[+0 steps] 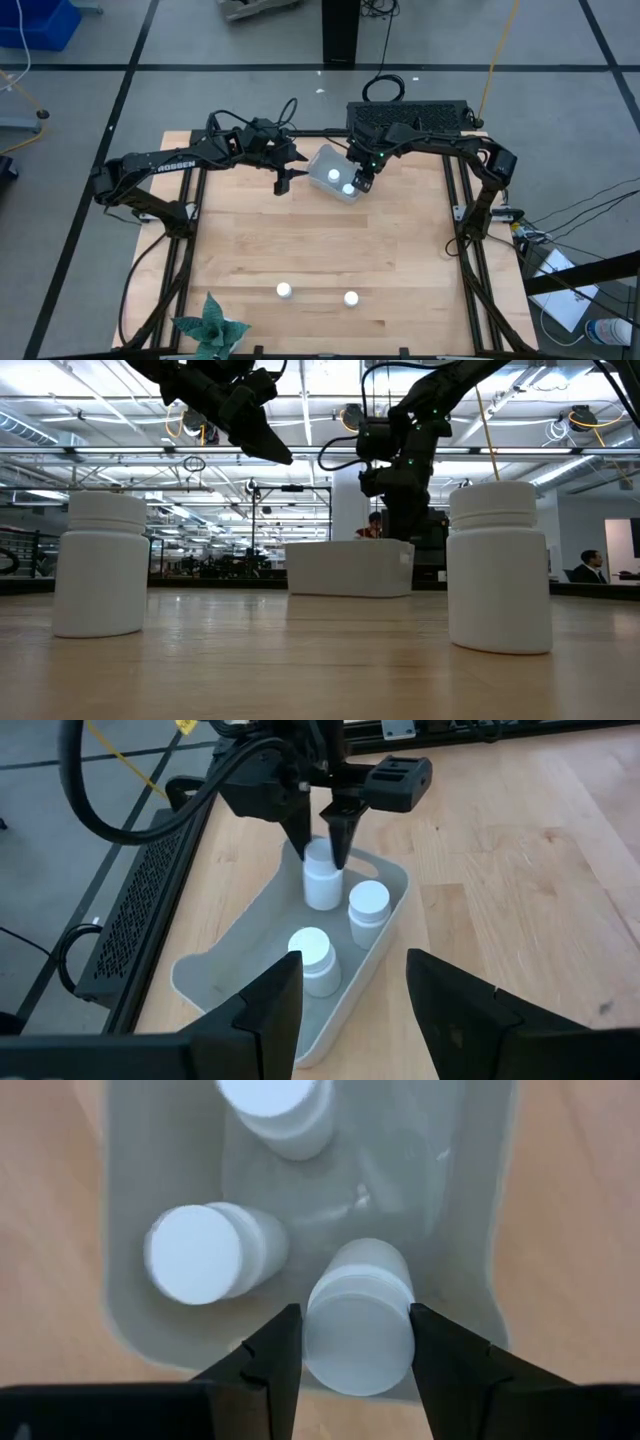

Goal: Pick and place pill bottles into a basket
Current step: Put the white pill bottle into the gray bin

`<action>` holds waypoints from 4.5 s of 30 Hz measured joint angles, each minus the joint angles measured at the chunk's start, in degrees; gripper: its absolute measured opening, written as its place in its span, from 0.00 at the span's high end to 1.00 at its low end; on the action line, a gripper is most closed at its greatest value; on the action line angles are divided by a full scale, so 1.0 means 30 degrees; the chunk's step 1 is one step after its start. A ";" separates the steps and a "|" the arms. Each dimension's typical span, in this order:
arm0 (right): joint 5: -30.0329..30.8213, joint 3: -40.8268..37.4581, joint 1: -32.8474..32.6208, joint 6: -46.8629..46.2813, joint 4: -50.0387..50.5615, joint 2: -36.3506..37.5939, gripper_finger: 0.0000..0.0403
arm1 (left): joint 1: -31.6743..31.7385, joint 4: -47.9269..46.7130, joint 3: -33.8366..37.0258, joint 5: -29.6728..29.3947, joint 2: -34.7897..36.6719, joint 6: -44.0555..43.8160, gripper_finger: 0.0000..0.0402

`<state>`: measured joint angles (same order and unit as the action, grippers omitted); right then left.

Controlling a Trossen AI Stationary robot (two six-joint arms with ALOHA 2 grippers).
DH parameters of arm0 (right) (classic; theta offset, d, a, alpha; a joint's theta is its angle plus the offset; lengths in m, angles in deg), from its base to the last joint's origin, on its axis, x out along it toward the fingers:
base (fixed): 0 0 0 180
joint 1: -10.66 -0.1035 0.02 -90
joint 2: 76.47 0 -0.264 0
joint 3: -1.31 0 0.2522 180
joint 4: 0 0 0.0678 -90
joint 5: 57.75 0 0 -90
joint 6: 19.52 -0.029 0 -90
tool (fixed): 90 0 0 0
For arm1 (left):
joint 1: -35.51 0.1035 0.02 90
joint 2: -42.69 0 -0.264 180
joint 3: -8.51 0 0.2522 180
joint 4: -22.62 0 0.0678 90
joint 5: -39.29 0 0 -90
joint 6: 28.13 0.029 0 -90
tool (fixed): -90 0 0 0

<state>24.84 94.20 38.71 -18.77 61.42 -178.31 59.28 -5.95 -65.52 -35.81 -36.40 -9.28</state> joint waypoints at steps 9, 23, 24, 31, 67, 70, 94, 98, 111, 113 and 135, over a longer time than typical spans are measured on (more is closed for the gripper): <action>-0.0623 0.0000 -0.0015 -0.0172 0.0816 0.0000 0.64 | 0.0000 -0.0015 0.0000 0.0002 0.0000 0.0175 0.54; -0.1634 0.0000 -0.0015 -0.0458 0.1406 0.0000 0.64 | 0.0000 -0.0022 0.0000 0.0000 0.0000 0.0168 0.54; -0.1630 0.0000 -0.0015 -0.0459 0.1406 0.0000 0.64 | 0.0000 -0.0022 0.0000 0.0000 0.0000 0.0160 0.54; -0.1625 0.0000 -0.0007 -0.0531 0.1043 0.0000 0.64 | 0.0000 -0.0022 0.0000 0.0000 0.0000 0.0160 0.54; 0.0389 0.0000 -0.0626 -0.0852 0.0685 0.0000 0.59 | 0.0000 -0.0022 0.0000 0.0007 0.0000 0.0153 0.54; 0.0499 0.0000 -0.0453 -0.0864 0.1022 0.0000 0.59 | 0.0000 -0.0022 0.0000 0.0003 0.0000 0.0153 0.54; -0.0104 0.0000 -0.0517 -0.1233 0.1472 0.0000 0.45 | 0.0000 -0.0022 0.0000 0.0000 0.0000 0.0160 0.54; -0.0040 0.0000 -0.0517 -0.1148 0.0963 0.0002 0.45 | 0.0000 -0.0022 0.0000 0.0000 0.0000 0.0160 0.54; -0.0100 0.3800 0.0242 -0.0435 0.0729 0.0025 0.46 | 0.0000 -0.0317 0.0000 0.0000 -0.0001 0.0170 0.54; -0.0512 0.4624 -0.0099 -0.0397 0.0459 0.0114 0.47 | 0.0000 -0.0513 0.0000 0.0000 0.0000 0.0267 0.54; 0.5524 0.1864 -1.0766 -0.1484 -0.4938 0.7813 0.48 | -0.6021 -0.9374 -0.0022 0.1002 -0.0007 0.0388 0.54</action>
<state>41.41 99.79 6.41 -23.22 46.61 -154.87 41.22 -34.07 -65.59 -32.81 -36.42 -8.12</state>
